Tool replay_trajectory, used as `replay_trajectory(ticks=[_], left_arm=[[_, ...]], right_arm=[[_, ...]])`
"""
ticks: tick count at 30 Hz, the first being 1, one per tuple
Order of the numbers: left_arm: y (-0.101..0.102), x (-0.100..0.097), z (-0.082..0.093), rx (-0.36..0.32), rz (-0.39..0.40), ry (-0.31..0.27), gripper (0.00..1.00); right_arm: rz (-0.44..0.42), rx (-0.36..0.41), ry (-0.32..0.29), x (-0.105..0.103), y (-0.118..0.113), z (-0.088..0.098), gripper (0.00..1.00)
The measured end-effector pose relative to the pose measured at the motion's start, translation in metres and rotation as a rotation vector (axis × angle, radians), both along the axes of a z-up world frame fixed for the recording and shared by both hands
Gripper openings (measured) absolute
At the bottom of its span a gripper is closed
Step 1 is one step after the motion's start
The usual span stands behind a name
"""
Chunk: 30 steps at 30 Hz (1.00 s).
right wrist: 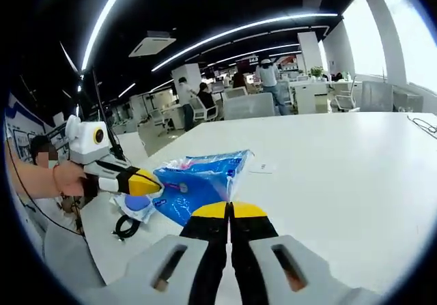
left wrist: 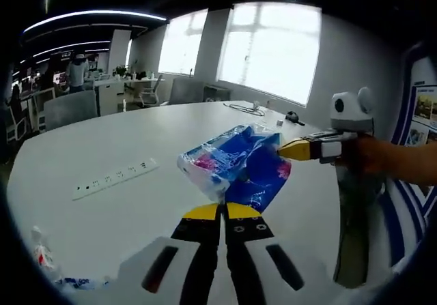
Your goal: Arrange the tabletop items into an orderly group along one side of the table until the central work area is clear of visible clutter.
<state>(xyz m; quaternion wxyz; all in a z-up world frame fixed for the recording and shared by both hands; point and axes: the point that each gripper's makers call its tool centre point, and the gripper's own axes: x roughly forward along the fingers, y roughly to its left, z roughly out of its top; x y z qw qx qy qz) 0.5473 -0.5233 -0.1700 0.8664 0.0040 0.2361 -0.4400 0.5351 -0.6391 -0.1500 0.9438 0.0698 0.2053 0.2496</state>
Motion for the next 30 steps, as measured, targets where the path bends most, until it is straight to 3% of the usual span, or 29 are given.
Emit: replay_trajectory(ticks=[18, 30], left_arm=[[-0.024, 0.043, -0.07, 0.043, 0.062, 0.082, 0.0], [-0.039, 0.062, -0.111, 0.074, 0.071, 0.121, 0.0]], right_arm=[[-0.047, -0.058, 0.098, 0.045, -0.026, -0.073, 0.0], [-0.074, -0.074, 0.151, 0.062, -0.042, -0.114, 0.0]])
